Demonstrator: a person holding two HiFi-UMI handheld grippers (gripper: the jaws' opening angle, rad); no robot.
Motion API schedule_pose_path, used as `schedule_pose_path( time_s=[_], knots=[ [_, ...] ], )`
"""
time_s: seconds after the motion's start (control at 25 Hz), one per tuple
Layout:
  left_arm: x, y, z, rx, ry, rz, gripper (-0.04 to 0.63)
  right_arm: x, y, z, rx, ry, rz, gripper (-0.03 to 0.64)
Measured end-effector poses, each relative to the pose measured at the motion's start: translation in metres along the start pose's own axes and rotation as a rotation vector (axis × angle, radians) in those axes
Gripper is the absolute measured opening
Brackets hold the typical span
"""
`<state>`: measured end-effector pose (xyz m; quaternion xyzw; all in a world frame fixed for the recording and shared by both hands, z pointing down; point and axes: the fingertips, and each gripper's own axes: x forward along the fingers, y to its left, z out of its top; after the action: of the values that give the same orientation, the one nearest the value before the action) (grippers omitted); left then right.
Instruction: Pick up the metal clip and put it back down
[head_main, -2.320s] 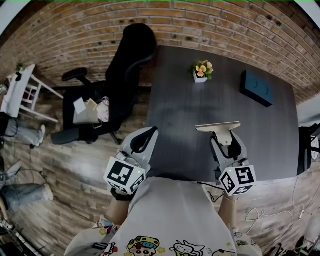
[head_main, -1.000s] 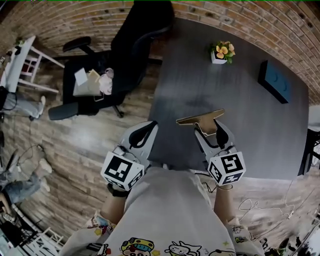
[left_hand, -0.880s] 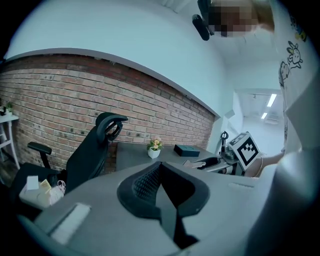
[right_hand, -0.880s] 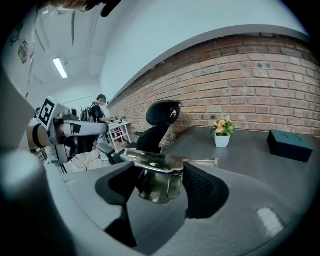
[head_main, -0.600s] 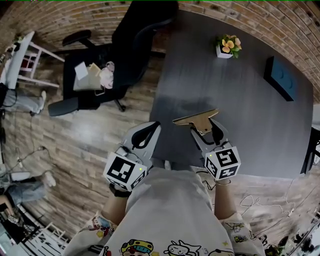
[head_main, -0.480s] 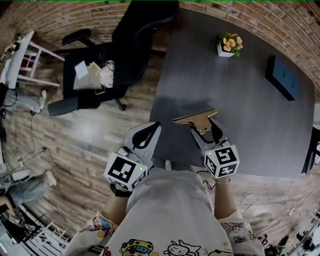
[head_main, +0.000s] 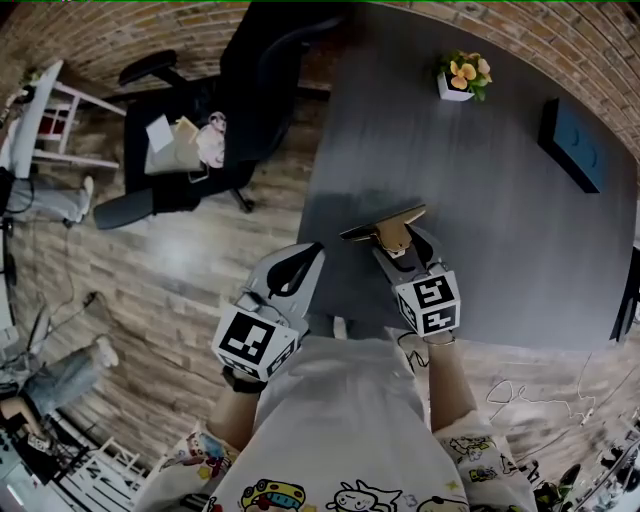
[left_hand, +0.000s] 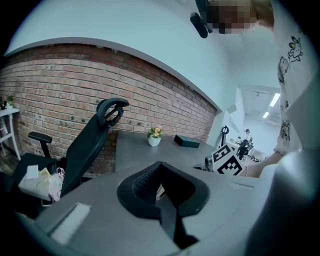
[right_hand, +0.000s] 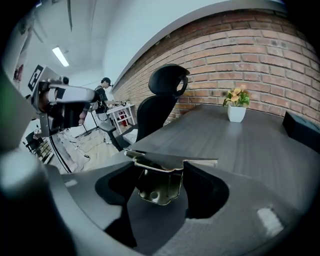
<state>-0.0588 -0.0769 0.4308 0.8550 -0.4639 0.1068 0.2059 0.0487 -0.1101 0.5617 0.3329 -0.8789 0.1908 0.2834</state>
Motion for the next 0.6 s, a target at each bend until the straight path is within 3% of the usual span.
schedule_pose_path(
  time_s=[0.6],
  knots=[
    [0.001, 0.002, -0.016, -0.013, 0.019, -0.002, 0.002, 0.03, 0.004, -0.028, -0.098, 0.101, 0.015, 0.282]
  ],
)
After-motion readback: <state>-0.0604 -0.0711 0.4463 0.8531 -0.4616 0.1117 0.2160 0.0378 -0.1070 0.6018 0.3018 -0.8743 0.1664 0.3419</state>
